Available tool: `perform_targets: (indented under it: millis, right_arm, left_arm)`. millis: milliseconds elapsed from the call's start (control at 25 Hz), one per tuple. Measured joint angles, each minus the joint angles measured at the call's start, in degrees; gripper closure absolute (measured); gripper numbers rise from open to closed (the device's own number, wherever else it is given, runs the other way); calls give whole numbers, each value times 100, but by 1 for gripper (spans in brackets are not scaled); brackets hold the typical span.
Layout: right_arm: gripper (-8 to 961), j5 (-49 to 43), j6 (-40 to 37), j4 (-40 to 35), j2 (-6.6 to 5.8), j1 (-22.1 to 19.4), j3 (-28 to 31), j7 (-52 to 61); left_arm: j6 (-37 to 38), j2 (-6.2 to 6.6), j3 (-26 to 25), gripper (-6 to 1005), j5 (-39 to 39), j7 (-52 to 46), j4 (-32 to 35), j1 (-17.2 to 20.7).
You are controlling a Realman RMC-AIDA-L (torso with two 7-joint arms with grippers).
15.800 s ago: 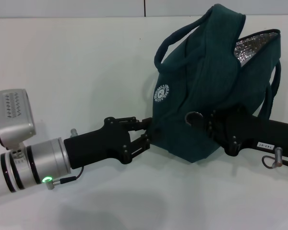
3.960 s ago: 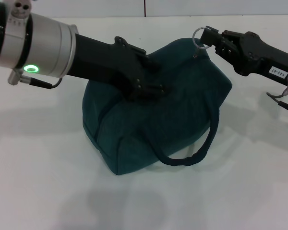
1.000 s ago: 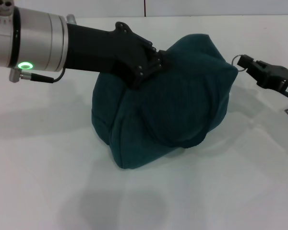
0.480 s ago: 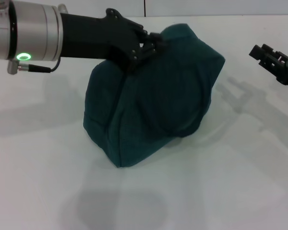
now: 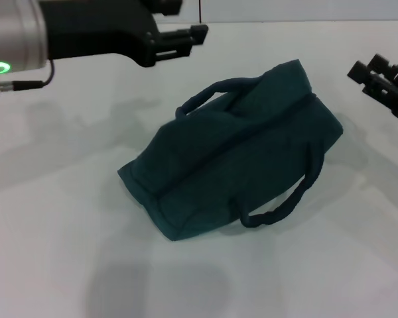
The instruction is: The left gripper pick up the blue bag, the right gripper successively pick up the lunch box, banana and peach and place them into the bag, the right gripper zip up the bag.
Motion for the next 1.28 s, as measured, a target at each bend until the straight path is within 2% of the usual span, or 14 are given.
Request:
perform_targets:
  millis: [80, 280, 400, 520, 600, 760, 920, 1040, 1160, 1280]
  right_arm:
    - [79, -1, -410, -21, -35, -29, 34, -230]
    - [79, -37, -1119, -253, -182, -224, 41, -430]
    - [79, -312, -1786, -486, -287, -383, 6, -800]
    - [79, -943, -2487, -831, -363, -551, 14, -1178]
    - [79, -1295, -2748, -1033, -379, -659, 24, -1271]
    - [79, -1838, -2912, -1064, -309, -743, 27, -1465]
    - [79, -2260, -2505, -690, -143, -736, 22, -1746]
    - [79, -2554, -2035, -386, -23, -703, -7, -2071]
    - [79, -2727, -1634, 24, 11, -610, -18, -2475]
    - [79, -2735, -1314, 390, 20, -521, -21, -2746]
  left_arm:
    - [15, 0, -92, 552, -341, 228, -13, 184]
    - [271, 19, -221, 352, -1083, 730, -33, 633]
    - [1125, 18, -524, 234, -1468, 1104, -177, 830]
    - [2234, 12, -830, 185, -1983, 1760, -603, 1067]
    - [2669, 12, -945, 153, -2189, 2207, -887, 1216]
    - [2904, -2, -1108, 150, -2277, 3432, -1697, 1697]
    - [2877, 20, -1177, 146, -2159, 4870, -3099, 1811]
    - [2845, 28, -1604, 148, -1759, 5514, -4081, 1648]
    - [2838, 36, -2377, 149, -875, 5841, -5057, 1225]
    - [2797, 43, -2856, 151, -286, 6105, -5445, 1053]
